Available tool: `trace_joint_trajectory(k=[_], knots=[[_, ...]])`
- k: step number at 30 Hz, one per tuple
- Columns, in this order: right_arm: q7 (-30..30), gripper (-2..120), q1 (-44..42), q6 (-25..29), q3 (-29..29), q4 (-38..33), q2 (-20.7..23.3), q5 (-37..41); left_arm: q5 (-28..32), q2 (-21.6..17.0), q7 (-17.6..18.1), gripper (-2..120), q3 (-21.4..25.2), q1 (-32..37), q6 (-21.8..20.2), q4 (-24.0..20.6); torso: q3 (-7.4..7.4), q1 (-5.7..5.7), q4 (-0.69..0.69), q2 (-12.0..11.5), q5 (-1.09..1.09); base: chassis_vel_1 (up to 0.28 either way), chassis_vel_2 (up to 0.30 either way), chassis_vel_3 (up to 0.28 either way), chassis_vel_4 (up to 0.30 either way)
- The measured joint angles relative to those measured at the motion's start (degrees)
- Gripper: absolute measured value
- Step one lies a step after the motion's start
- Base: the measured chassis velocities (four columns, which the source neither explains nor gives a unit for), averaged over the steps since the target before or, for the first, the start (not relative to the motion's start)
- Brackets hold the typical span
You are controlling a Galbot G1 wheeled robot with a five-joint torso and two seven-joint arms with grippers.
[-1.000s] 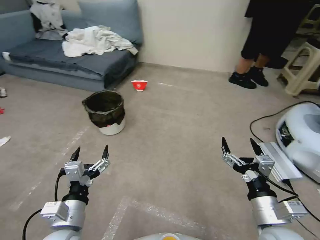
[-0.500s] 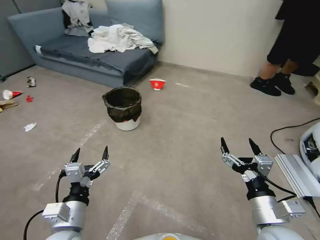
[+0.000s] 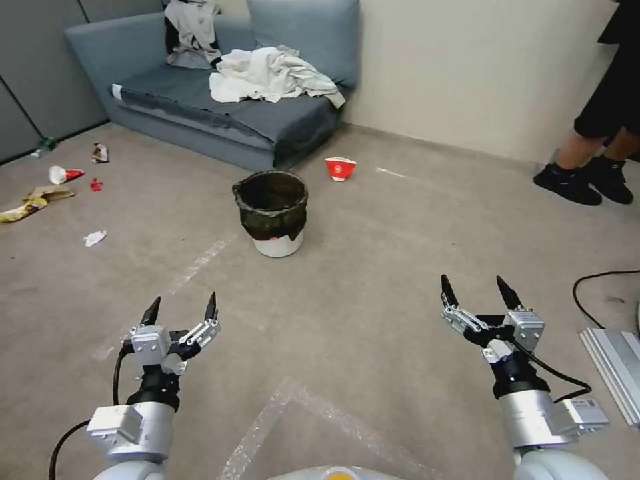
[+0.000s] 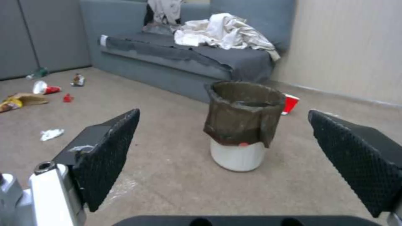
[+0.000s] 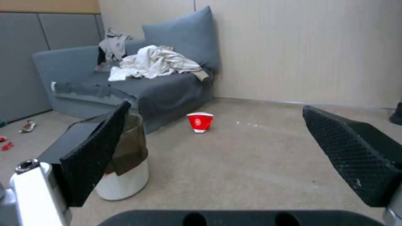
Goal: Pick up the trash can from the floor.
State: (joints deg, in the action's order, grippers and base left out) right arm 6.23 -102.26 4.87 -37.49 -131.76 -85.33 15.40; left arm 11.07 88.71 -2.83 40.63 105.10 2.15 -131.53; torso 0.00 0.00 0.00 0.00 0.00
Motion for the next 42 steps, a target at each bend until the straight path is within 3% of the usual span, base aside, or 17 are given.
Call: trace_joint_trajectory(k=[28,42], knots=[[3.61,100,0.79,4.17,-0.18,2.69,0.36,1.27,-0.69,-0.10,0.50,100,0.18,-0.21,0.56,0.13,-0.01,0.00,0.00,0.00,0.00,0.000,0.000,0.000,0.000],[4.61,100,0.90,4.07,0.26,2.54,-0.10,1.25,-0.08,-0.99,2.08,100,1.06,-0.86,0.35,0.13,0.00,0.00,0.00,0.00,0.00,-0.152,0.162,0.171,-0.150]])
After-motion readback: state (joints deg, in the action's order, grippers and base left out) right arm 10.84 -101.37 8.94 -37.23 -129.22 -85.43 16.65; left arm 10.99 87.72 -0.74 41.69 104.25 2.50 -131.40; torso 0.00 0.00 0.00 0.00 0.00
